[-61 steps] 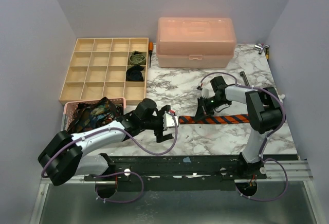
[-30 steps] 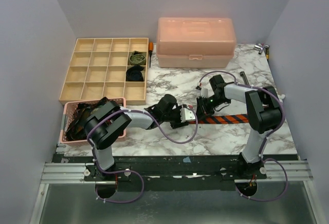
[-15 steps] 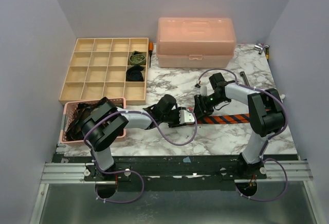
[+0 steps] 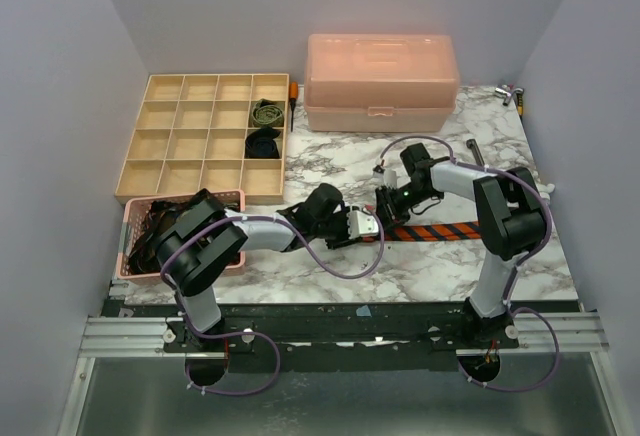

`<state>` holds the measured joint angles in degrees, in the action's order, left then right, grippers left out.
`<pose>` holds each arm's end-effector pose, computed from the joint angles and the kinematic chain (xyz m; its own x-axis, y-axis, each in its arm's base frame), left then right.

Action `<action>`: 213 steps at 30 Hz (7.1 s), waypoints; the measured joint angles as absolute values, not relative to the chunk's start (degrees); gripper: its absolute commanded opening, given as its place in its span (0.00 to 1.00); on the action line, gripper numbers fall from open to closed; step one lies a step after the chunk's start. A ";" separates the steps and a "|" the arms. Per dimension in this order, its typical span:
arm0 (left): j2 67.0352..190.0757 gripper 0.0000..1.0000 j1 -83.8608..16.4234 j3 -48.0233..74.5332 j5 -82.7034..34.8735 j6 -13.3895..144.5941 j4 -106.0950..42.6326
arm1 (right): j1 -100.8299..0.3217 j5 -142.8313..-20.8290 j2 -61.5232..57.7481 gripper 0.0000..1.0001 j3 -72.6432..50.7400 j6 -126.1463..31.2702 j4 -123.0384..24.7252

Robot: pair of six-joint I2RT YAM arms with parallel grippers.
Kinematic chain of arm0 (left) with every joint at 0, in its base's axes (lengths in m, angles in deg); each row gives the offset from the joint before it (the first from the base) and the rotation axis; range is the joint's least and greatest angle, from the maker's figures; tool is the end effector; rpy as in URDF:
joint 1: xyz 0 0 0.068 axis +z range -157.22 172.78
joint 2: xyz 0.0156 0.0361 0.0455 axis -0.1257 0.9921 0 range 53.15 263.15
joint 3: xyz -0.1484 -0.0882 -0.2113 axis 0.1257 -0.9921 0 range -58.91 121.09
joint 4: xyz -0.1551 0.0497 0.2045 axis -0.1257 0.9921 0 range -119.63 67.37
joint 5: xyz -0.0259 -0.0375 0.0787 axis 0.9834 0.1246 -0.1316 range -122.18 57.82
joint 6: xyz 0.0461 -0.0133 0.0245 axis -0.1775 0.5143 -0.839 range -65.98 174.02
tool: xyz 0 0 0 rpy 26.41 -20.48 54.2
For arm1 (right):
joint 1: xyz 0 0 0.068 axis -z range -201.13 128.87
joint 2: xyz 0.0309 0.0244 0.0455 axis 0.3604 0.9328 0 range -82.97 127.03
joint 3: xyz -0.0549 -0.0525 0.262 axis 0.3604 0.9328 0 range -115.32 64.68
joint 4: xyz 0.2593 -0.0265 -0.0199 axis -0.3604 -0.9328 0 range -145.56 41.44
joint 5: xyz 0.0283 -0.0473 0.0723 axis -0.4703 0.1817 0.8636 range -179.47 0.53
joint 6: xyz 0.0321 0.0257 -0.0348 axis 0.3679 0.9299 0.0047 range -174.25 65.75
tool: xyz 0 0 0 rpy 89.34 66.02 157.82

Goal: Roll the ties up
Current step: Roll the tie at the center of the board.

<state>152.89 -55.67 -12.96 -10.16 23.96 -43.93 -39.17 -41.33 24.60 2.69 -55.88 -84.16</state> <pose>0.2156 -0.2637 0.1435 0.0786 0.6114 -0.7874 0.9778 0.1065 0.1803 0.3047 0.1271 0.1357 -0.9302 -0.3230 -0.1742 -0.3419 0.5901 0.7314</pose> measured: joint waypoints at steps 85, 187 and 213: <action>158.73 0.40 -54.66 -3.23 -5.67 24.99 -35.76 | -39.19 -41.11 28.03 0.01 -6.54 -57.06 -93.88; 164.15 0.38 -54.66 2.80 -1.76 28.09 -35.54 | -38.73 -47.25 33.23 0.05 -7.67 -58.59 -93.25; 157.02 0.43 -51.88 -5.42 1.87 29.23 -37.94 | -38.25 -47.17 32.84 0.00 -6.39 -58.55 -93.18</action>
<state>157.02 -51.88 -5.42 1.87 29.23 -37.94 -38.25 -47.17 32.84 -6.39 -58.55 -93.18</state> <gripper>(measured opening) 0.506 0.008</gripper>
